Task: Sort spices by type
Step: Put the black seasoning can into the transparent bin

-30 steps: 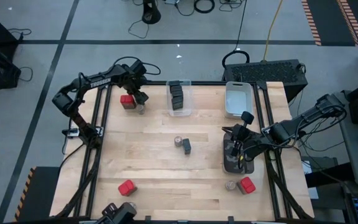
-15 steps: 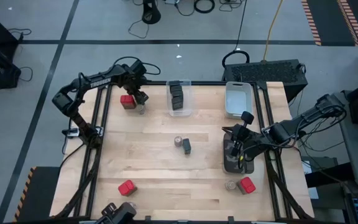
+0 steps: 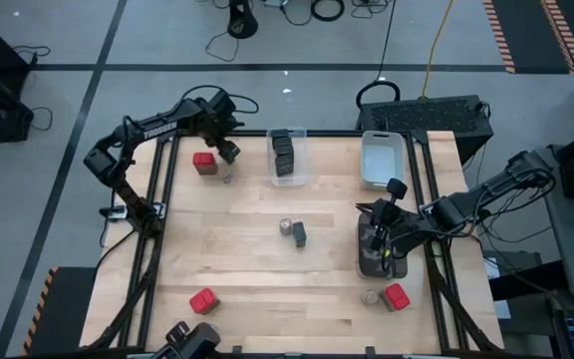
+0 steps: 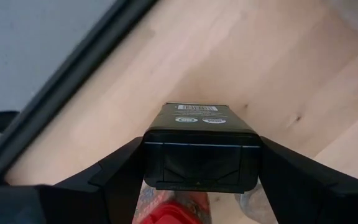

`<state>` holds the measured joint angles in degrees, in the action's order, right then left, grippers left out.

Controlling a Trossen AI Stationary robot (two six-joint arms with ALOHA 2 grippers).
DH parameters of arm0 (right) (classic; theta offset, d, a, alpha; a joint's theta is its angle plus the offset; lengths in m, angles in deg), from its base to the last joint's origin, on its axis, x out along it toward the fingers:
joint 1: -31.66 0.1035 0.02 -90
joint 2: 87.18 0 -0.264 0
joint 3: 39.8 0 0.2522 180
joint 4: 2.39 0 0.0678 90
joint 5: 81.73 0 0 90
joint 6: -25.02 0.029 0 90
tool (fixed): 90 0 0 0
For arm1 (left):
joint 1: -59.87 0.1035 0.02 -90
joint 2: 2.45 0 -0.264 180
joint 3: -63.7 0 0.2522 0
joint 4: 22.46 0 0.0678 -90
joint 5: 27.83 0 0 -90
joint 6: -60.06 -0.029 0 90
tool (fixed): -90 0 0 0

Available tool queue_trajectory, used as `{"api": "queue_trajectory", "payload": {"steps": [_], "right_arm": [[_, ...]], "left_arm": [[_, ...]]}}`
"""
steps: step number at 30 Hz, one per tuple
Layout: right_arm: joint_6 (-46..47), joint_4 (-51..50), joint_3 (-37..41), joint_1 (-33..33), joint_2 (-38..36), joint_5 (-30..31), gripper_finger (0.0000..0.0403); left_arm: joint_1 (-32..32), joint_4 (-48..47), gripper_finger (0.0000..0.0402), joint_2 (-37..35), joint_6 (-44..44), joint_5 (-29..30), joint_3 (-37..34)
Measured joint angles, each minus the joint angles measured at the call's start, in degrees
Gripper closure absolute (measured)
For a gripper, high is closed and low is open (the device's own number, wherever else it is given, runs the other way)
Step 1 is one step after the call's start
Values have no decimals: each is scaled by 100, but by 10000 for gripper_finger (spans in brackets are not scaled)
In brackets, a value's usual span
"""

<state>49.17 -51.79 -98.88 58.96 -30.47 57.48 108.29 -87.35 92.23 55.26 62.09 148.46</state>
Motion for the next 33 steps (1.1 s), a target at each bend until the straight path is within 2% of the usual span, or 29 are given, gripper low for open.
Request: {"api": "queue_trajectory", "payload": {"steps": [7, 12, 17, 24, 29, 33], "right_arm": [[0, -37, 0, -1, 0, 0, 403], [0, -40, 0, -1, 0, 0, 403], [-17, -42, 0, -1, 0, 0, 403], [-39, -42, 0, 1, 0, -2, 403], [-85, -44, 0, 1, 0, -2, 403], [-85, -48, 0, 1, 0, -22, 403]], "left_arm": [[-240, -426, 125, 2, 189, -4, 652], [-438, -701, 125, 2, 1165, -7, 1115], [-738, -1014, 120, 2, 1706, -57, 1550], [-1284, -957, 117, 2, 3390, -1024, 1907], [-1712, -899, 115, 2, 4046, -1043, 2291], [-1976, -438, 115, 5, 4747, -950, 2341]]}}
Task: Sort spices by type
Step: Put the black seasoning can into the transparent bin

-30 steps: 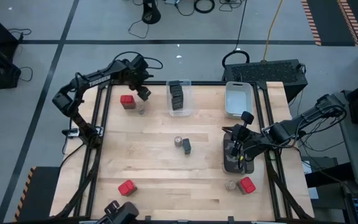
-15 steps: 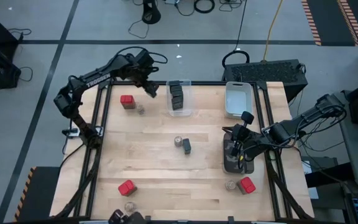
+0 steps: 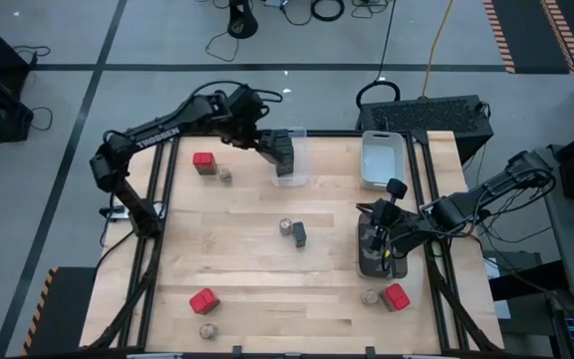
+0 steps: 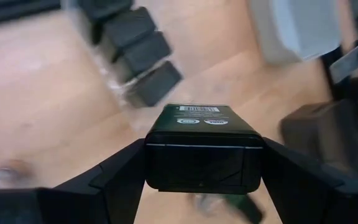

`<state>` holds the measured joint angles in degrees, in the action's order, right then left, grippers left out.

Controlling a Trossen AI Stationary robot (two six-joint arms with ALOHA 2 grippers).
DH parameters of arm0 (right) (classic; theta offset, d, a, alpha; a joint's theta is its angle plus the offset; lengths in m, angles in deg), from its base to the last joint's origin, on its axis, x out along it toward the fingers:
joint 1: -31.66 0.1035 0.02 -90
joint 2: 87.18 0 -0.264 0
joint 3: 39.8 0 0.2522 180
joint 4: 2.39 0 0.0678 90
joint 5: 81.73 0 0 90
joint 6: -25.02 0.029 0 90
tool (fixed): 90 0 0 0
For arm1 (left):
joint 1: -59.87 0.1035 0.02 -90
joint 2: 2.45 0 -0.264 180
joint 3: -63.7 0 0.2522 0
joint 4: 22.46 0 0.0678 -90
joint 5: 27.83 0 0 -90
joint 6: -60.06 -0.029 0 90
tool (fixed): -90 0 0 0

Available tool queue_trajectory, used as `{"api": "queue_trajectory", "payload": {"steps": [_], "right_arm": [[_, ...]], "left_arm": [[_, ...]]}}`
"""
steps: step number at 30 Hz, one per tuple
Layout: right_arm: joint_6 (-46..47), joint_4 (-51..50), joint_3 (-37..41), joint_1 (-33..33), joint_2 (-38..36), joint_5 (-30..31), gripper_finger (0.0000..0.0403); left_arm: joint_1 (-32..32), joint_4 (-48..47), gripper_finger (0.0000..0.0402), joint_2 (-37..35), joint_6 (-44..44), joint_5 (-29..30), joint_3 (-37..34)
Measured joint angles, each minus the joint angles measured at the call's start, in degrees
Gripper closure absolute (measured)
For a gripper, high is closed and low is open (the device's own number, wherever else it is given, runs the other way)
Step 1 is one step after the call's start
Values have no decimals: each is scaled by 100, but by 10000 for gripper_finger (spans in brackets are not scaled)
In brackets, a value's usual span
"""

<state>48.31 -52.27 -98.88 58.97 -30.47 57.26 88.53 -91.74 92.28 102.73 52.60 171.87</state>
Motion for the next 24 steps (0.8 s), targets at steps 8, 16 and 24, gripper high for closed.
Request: {"api": "queue_trajectory", "payload": {"steps": [8, 16, 24], "right_arm": [[-44, -11, 0, 0, 0, -280, 403], [-44, -23, 0, 2, 0, -286, 403], [-44, -68, 0, 4, 0, -284, 403]], "left_arm": [[-433, 312, 114, 307, 850, 327, -6], [-583, 759, 114, 776, 960, 408, -6], [-565, 671, 114, 1086, 958, 406, -8]]}}
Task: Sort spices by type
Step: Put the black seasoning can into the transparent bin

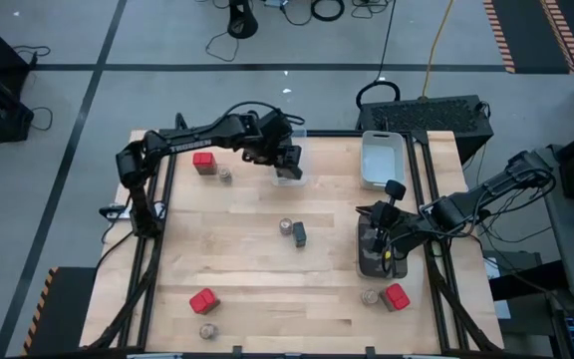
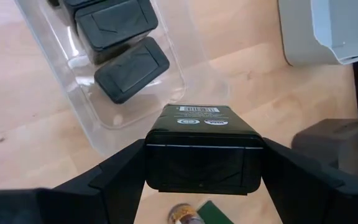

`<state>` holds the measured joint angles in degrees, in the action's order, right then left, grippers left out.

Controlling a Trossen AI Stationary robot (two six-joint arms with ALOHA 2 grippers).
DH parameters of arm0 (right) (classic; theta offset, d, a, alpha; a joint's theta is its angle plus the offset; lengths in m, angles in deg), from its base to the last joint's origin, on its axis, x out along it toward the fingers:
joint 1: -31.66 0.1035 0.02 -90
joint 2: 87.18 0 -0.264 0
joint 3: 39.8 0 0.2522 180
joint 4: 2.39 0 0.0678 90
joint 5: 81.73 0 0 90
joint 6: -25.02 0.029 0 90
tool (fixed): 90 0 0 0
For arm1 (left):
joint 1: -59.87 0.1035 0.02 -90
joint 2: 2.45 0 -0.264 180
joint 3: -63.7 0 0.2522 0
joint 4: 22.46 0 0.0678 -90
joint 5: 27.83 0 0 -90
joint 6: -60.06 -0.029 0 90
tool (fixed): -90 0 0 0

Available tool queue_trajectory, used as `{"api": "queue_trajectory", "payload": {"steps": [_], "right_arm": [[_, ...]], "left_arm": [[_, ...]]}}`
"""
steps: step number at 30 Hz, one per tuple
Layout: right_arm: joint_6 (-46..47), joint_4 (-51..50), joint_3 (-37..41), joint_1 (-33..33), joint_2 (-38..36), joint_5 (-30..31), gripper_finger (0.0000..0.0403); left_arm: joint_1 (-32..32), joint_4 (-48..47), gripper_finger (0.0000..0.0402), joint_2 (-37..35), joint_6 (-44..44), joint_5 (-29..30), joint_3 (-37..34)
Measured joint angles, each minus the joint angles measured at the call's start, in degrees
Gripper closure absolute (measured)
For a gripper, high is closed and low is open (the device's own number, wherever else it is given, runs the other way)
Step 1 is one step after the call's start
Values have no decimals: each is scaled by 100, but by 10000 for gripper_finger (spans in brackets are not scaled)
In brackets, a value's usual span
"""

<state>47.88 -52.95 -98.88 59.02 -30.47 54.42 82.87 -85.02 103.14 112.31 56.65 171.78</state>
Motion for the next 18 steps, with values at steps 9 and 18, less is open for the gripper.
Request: {"api": "queue_trajectory", "payload": {"steps": [9, 18], "right_arm": [[29, -107, 0, 0, 0, 0, 403], [44, -122, 0, 0, 0, 0, 403]], "left_arm": [[140, -94, 114, 21, -50, 262, 0], [173, -477, 114, 21, 0, 340, 0]]}}
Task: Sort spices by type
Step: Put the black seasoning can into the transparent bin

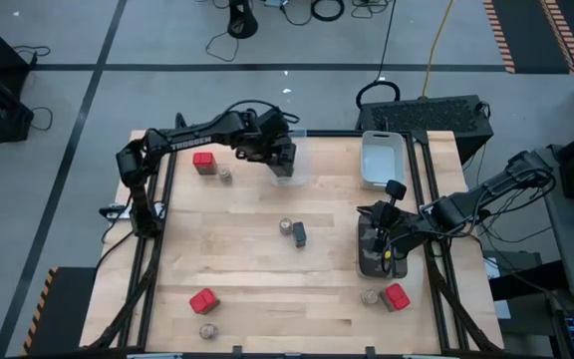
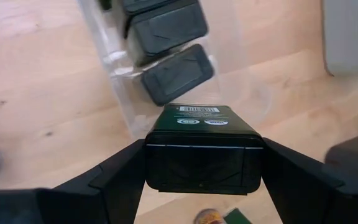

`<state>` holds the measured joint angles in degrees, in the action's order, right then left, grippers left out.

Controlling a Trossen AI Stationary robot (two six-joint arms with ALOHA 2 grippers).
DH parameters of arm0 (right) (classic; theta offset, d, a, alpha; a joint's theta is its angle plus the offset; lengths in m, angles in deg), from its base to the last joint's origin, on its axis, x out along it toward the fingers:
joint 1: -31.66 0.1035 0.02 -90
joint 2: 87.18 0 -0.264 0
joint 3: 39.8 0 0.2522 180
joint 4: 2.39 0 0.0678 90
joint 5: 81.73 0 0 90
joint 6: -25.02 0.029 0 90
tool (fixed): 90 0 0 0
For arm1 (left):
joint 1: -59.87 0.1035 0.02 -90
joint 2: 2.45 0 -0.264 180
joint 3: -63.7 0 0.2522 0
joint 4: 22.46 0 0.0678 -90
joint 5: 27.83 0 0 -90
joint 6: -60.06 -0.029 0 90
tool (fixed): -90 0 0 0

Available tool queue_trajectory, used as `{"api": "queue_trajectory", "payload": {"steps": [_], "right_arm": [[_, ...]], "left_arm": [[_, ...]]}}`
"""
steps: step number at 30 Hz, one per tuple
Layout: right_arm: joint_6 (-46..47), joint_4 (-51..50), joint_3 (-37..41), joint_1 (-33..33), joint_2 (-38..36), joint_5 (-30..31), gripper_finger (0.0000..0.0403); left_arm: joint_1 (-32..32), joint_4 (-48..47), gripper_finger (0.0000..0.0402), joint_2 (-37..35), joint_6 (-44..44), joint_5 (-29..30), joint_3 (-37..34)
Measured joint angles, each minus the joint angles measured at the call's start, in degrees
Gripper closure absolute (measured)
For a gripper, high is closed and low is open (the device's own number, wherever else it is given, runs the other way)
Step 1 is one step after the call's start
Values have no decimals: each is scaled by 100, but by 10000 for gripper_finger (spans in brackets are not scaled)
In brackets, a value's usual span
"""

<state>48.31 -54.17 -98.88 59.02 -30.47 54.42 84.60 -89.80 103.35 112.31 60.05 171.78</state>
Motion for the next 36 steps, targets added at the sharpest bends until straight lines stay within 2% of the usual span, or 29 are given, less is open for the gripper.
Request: {"api": "queue_trajectory", "payload": {"steps": [11, 18, 36], "right_arm": [[2, 0, 0, 0, 0, 0, 403], [2, 2, 0, 0, 0, 0, 403], [24, -48, 0, 11, 0, 2, 403]], "left_arm": [[0, -20, 114, -2, 289, 205, -234], [0, 462, 114, -2, 297, 434, -240], [0, 495, 114, 630, 249, 390, -240]]}}
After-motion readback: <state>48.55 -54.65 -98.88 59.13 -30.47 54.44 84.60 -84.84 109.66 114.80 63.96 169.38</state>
